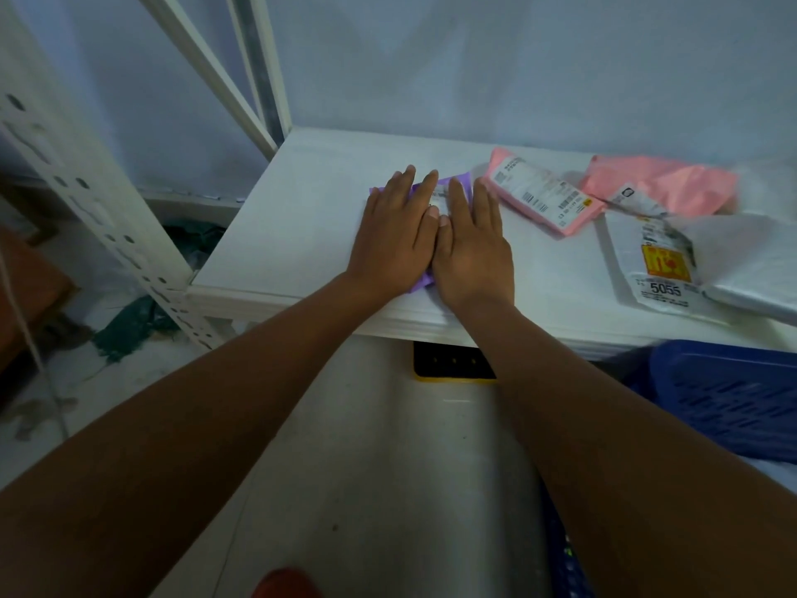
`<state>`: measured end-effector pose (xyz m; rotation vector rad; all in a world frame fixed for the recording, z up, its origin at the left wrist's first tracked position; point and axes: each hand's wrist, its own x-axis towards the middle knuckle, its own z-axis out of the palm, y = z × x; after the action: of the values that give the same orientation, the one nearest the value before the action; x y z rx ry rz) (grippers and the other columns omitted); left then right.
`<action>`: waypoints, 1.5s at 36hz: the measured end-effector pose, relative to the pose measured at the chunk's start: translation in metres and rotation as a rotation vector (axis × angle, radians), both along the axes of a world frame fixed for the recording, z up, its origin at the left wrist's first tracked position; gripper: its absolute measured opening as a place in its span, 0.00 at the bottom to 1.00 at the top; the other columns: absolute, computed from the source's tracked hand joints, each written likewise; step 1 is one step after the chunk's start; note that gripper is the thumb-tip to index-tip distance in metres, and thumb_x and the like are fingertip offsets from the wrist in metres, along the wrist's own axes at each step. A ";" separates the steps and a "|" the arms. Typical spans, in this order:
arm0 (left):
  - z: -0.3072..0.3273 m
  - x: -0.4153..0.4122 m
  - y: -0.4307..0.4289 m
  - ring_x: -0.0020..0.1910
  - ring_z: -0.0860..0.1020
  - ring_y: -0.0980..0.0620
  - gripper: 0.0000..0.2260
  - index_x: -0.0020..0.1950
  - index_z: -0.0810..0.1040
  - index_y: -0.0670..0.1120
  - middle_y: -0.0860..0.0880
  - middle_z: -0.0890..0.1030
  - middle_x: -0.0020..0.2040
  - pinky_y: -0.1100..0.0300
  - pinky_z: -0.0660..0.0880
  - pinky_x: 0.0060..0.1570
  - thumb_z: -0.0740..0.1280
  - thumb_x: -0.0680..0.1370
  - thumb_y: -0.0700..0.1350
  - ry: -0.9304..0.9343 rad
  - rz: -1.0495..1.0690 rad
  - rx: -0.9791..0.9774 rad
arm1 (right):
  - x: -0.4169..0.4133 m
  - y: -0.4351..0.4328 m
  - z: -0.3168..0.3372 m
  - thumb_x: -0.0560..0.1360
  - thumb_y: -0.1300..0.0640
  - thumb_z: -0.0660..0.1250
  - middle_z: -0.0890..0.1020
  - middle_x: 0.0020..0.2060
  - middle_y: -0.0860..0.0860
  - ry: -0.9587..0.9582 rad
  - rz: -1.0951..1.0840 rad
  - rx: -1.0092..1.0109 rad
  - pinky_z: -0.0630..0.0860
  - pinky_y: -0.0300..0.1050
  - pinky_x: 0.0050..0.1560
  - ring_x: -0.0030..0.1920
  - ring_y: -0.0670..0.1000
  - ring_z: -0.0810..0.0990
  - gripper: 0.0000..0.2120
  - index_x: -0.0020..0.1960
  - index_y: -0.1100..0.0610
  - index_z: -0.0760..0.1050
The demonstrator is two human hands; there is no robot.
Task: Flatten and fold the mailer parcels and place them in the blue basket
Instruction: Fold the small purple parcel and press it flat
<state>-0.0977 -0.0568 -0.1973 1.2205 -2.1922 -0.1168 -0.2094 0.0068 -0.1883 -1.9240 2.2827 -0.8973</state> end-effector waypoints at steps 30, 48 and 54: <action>0.004 0.000 0.006 0.80 0.54 0.45 0.24 0.81 0.54 0.52 0.44 0.58 0.80 0.47 0.49 0.78 0.46 0.85 0.55 -0.139 0.088 0.193 | -0.003 -0.007 -0.007 0.84 0.42 0.41 0.43 0.81 0.50 0.126 -0.013 0.200 0.47 0.53 0.78 0.80 0.53 0.43 0.27 0.81 0.46 0.40; 0.009 -0.001 0.008 0.78 0.58 0.45 0.23 0.80 0.58 0.51 0.45 0.64 0.78 0.44 0.50 0.77 0.46 0.84 0.54 -0.163 0.096 0.276 | -0.004 -0.012 -0.011 0.84 0.44 0.42 0.52 0.81 0.53 0.178 -0.029 0.249 0.50 0.54 0.78 0.80 0.55 0.52 0.27 0.81 0.49 0.48; 0.008 -0.001 0.008 0.78 0.58 0.45 0.23 0.78 0.62 0.50 0.45 0.64 0.78 0.45 0.51 0.77 0.46 0.84 0.54 -0.181 0.100 0.278 | -0.004 -0.009 -0.007 0.84 0.45 0.42 0.54 0.80 0.53 0.149 -0.025 0.239 0.51 0.54 0.78 0.79 0.55 0.53 0.26 0.80 0.50 0.52</action>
<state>-0.0991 -0.0491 -0.1891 1.5452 -2.3206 -0.2878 -0.2130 -0.0021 -0.1950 -1.9197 2.3711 -0.4694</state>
